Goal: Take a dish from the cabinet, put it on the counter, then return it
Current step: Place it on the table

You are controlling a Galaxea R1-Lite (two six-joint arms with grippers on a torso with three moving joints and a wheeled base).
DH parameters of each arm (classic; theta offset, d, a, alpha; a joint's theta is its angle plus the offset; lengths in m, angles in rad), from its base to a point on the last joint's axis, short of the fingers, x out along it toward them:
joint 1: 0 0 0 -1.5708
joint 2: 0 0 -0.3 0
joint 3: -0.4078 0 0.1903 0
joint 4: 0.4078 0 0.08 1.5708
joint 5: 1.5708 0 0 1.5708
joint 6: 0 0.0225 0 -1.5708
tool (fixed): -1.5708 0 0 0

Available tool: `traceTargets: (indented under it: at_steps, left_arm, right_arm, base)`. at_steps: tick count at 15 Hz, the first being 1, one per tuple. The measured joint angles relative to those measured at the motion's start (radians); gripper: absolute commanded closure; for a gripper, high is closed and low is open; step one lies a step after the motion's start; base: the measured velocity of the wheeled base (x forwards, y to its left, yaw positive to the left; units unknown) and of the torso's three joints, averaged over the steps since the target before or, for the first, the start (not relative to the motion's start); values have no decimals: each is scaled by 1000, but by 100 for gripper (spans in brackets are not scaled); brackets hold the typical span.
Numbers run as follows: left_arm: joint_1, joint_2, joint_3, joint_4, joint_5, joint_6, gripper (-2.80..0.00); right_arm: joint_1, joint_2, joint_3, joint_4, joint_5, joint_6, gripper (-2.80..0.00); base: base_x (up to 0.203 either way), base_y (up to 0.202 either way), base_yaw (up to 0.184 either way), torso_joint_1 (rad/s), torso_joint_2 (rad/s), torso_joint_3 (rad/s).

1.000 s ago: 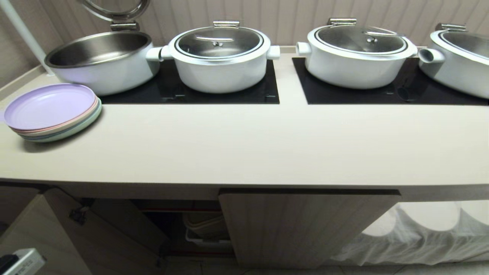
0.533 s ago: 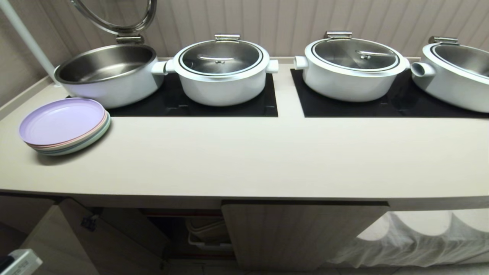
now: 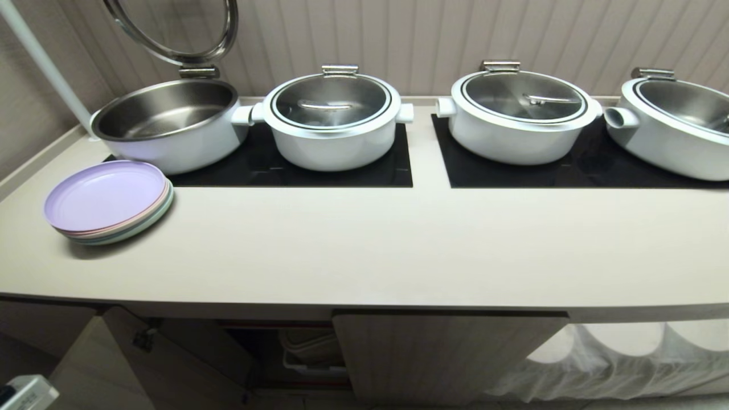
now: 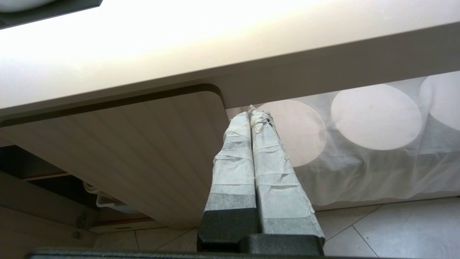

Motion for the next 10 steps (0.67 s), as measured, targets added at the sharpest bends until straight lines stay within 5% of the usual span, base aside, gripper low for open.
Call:
traceTargets:
  at_steps: [10]
  left_arm:
    - [0,-11,-3,2,2,0,0]
  right_arm:
    - [0,0,0,0,0,0,0]
  base:
    - [0,0,0,142,-274,-135]
